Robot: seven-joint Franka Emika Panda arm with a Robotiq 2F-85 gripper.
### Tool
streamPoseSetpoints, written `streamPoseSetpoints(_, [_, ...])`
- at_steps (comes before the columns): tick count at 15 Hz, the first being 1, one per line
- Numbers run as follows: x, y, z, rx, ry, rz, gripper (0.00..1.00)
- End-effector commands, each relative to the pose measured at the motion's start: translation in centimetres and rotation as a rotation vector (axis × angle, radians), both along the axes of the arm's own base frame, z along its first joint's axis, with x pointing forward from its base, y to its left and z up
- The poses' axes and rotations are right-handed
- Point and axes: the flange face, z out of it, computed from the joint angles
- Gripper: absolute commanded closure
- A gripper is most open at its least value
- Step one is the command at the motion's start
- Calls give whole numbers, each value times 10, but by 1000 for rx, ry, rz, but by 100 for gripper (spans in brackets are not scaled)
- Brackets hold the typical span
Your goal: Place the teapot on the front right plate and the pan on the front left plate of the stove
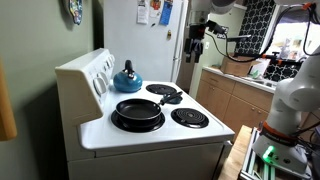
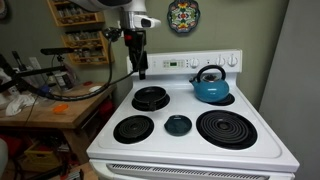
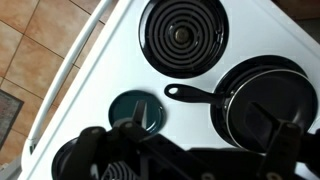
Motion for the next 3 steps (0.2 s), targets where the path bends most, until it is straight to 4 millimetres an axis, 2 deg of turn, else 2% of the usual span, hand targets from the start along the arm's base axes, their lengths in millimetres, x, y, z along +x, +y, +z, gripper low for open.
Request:
streamPoseSetpoints(1, [-2, -2, 6, 0, -8, -3, 0])
streamPoseSetpoints(3, [-2, -1, 6, 0, -8, -1, 0])
